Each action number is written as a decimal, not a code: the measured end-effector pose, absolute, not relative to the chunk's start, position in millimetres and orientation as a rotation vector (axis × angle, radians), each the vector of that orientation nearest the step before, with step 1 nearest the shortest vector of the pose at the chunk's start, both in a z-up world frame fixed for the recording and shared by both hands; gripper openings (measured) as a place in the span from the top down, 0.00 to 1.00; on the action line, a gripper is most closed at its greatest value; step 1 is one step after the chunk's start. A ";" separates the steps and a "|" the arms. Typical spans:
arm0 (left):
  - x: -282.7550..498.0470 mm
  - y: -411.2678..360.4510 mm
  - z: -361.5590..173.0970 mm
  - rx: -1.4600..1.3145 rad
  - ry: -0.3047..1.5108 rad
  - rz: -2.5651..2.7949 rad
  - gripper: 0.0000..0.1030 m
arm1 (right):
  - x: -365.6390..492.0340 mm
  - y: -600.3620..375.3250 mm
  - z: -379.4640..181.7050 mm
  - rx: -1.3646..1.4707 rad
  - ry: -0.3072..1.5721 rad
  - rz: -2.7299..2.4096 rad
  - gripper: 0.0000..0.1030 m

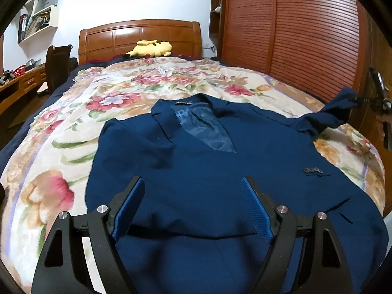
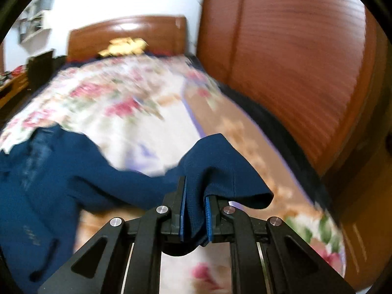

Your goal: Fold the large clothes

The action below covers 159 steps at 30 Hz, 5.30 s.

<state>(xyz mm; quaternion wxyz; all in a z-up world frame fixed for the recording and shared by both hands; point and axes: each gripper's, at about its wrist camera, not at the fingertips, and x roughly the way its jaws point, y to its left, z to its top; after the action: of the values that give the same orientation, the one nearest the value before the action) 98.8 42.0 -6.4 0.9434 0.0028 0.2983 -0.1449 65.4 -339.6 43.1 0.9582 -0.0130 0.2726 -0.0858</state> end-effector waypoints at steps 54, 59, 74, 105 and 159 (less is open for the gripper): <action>54.5 164.5 -3.3 -0.062 0.574 -0.128 0.21 | -26.2 -129.9 88.6 -0.204 0.550 0.548 0.44; 54.9 159.1 -4.6 -0.057 0.578 -0.142 0.21 | -35.3 -145.5 73.9 -0.216 0.553 0.452 0.43; 63.9 107.7 -18.0 0.020 0.643 -0.238 0.21 | -8.8 -208.6 20.5 -0.190 0.695 0.144 0.43; 43.4 52.1 -34.6 0.165 0.760 -0.310 0.92 | 14.2 -227.3 -34.4 0.044 0.738 0.214 0.42; -16.0 17.2 -40.4 0.004 0.862 -0.262 0.30 | -123.1 -230.6 10.6 -0.087 0.592 0.238 0.43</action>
<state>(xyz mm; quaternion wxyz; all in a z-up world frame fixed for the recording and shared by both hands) -16.0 17.2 -40.4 0.9002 0.0018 0.4167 -0.1267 -123.1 -230.6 10.6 0.9486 -0.0430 0.2911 0.1168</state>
